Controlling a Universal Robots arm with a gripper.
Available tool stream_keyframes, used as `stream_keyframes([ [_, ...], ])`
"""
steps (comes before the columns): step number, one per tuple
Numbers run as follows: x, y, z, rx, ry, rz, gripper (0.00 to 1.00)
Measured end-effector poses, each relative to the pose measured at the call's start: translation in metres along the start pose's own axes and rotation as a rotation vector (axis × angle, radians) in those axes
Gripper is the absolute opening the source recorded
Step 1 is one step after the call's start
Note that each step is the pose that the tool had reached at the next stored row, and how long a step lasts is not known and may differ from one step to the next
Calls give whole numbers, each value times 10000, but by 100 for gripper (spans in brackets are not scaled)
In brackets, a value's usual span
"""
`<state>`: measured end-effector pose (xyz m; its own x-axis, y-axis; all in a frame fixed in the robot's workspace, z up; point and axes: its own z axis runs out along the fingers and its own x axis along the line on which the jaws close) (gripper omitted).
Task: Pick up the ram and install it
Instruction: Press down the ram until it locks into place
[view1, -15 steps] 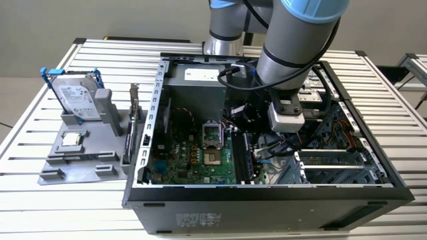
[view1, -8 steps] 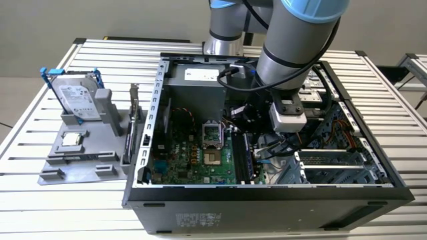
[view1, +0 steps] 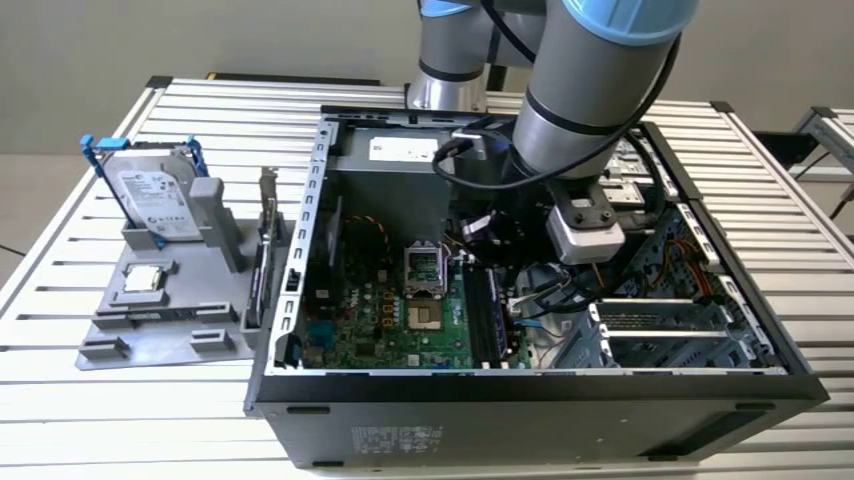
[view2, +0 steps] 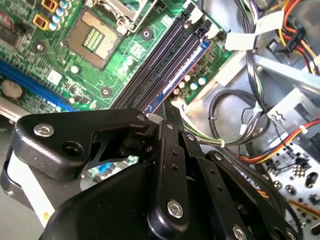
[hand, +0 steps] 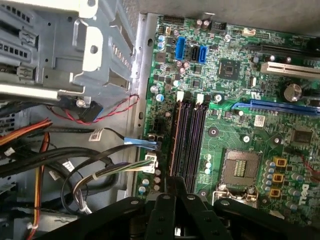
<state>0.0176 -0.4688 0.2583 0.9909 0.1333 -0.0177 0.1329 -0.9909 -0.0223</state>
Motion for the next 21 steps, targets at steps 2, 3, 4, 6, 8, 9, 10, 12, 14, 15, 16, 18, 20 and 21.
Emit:
stream_keyframes([
  [2, 0, -1, 0, -5, -7, -303, 0],
  [3, 0, -1, 0, -8, -10, -446, 0],
  [4, 0, -2, 0, -10, -14, -598, 0],
  [6, 0, -3, 0, -15, -20, -879, 0],
  [8, 0, -4, 0, -20, -26, -1151, 0],
  [9, 0, -4, 0, -23, -29, -1283, 0],
  [10, -1, -5, 0, -25, -31, -1412, 0],
  [12, -2, -6, 0, -30, -38, -1681, 0],
  [14, -1, -7, 0, -34, -44, -1943, 0],
  [15, -1, -7, 0, -37, -47, -2071, 0],
  [16, -1, -7, 0, -40, -50, -2195, 0],
  [18, -1, -8, 0, -43, -55, -2440, 0],
  [20, -2, -9, 1, -47, -60, -2685, 0],
  [21, -2, -10, 1, -50, -63, -2810, 0],
])
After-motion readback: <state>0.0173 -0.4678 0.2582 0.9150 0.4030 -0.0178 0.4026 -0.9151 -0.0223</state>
